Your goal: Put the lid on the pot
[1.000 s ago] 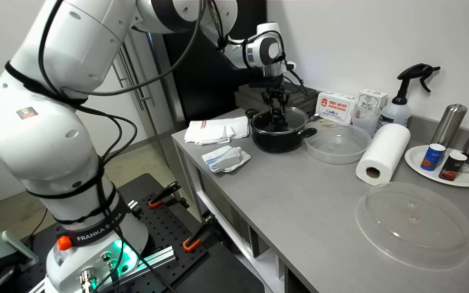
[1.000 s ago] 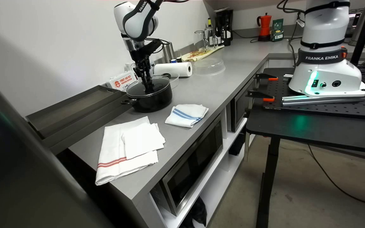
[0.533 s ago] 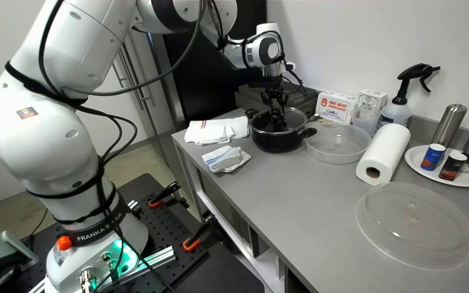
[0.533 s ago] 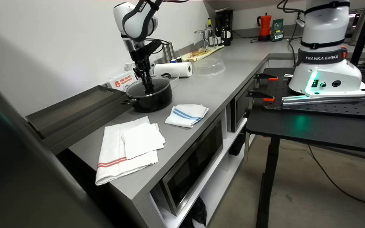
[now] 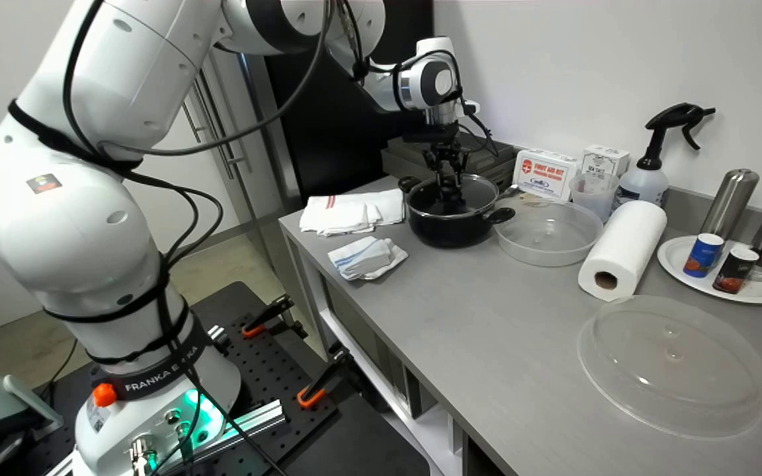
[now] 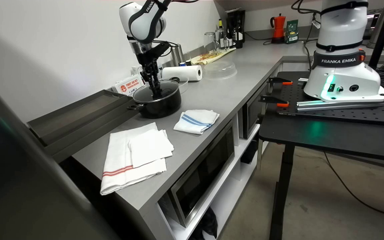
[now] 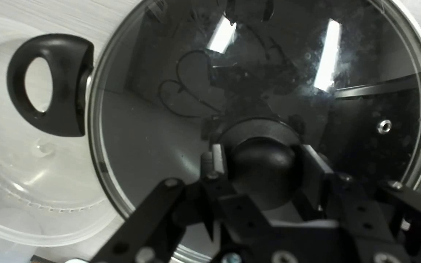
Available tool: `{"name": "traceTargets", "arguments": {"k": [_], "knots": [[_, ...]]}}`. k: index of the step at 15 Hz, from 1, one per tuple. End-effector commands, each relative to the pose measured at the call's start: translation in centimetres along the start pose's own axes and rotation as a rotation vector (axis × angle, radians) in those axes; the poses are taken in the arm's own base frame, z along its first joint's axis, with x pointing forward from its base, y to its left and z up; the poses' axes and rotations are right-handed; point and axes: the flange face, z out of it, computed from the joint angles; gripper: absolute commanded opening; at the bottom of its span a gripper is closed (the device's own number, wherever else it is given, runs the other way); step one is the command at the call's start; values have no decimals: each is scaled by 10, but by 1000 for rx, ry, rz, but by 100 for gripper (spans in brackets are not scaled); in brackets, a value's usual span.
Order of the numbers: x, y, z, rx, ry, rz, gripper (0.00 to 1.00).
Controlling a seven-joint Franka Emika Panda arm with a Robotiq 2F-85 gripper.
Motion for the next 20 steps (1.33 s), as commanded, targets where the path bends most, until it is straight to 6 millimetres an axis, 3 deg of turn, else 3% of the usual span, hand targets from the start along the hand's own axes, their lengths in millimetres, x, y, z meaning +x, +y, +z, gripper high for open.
{"name": "traceTargets", "arguments": {"k": [1, 4, 6, 8, 11, 20], "knots": [[5, -4, -6, 15, -13, 16, 25], [5, -4, -6, 12, -14, 17, 25], [4, -4, -6, 10, -15, 17, 76], [4, -4, -6, 10, -16, 17, 80], [4, -5, -7, 9, -17, 16, 98], [3, -6, -14, 13, -15, 12, 100]]}}
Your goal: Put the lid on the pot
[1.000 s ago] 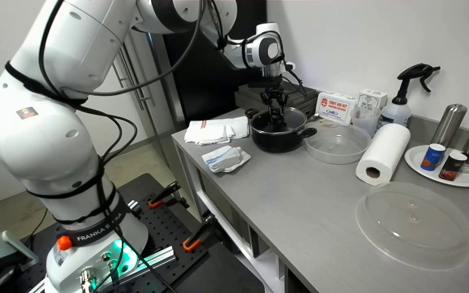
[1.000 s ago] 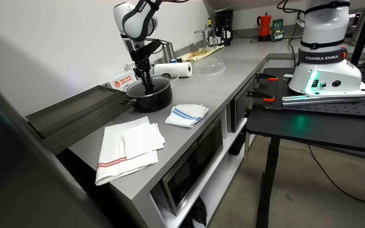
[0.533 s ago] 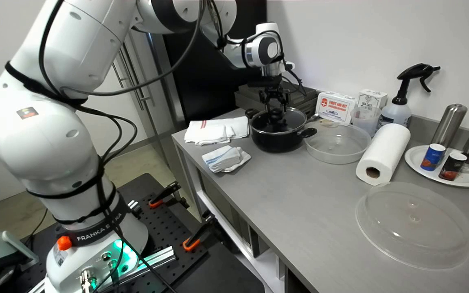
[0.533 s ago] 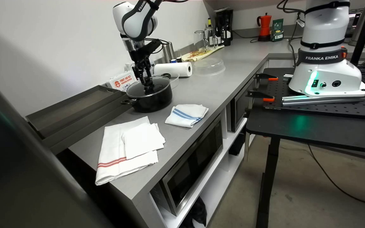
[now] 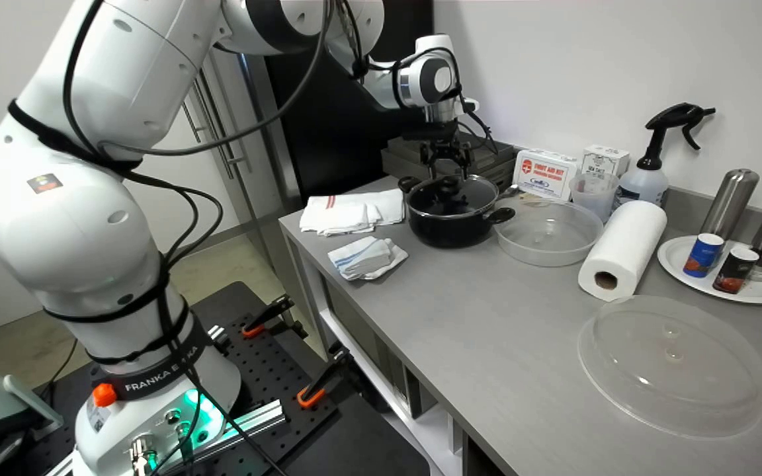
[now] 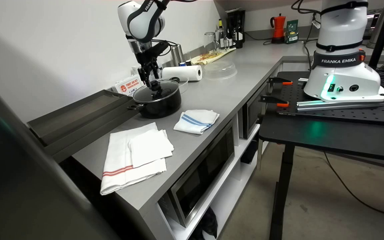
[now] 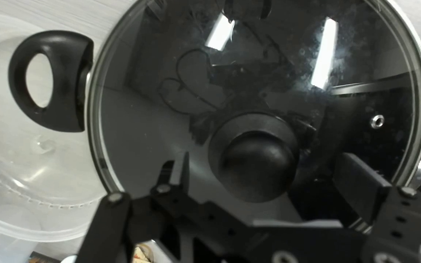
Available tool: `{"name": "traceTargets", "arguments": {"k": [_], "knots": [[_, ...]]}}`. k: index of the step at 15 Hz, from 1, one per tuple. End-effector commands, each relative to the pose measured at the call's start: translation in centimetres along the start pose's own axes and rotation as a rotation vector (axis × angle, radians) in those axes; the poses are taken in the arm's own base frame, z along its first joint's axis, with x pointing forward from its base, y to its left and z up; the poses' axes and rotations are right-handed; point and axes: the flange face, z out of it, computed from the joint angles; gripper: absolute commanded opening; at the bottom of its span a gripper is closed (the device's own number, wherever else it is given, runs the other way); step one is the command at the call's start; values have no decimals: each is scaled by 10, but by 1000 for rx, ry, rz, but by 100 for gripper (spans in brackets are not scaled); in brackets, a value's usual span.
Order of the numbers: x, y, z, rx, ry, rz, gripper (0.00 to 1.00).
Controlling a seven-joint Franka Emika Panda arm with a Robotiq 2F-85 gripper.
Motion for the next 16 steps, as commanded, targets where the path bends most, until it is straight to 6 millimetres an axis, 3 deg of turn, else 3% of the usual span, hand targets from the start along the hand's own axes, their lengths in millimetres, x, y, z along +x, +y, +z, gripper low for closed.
{"name": "traceTargets", "arguments": {"k": [1, 9, 16], "knots": [[0, -3, -11, 15, -11, 13, 100], [-14, 2, -48, 13, 28, 17, 100], [-44, 8, -74, 11, 57, 58, 100]]}}
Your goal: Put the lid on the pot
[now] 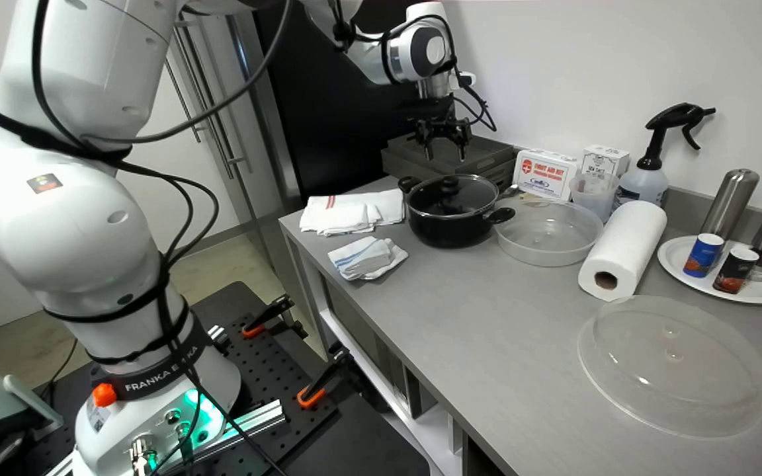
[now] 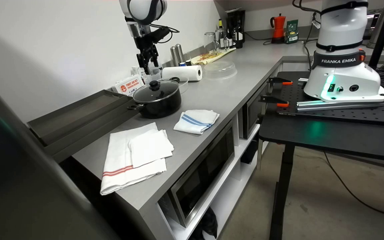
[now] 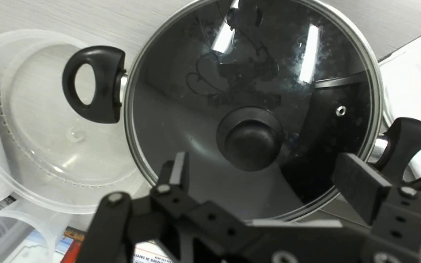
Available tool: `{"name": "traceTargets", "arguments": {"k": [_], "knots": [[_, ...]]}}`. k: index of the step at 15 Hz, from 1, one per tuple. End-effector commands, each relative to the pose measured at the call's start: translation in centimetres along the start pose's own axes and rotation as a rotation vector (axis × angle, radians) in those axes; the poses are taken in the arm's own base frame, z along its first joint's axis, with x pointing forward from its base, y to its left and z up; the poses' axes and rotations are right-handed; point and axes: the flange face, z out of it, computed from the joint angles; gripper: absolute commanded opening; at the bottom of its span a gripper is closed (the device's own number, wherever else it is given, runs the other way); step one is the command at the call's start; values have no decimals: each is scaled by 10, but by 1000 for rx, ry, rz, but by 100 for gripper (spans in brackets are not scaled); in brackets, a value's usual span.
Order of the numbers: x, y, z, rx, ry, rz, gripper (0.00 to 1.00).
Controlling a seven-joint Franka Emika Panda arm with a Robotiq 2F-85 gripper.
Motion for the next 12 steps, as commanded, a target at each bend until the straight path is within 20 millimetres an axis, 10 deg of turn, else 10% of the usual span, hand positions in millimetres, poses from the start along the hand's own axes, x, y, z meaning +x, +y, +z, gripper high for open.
{"name": "traceTargets", "arguments": {"k": [1, 12], "knots": [[-27, 2, -14, 16, 27, 45, 100], [-87, 13, -23, 35, 134, 121, 100]]}}
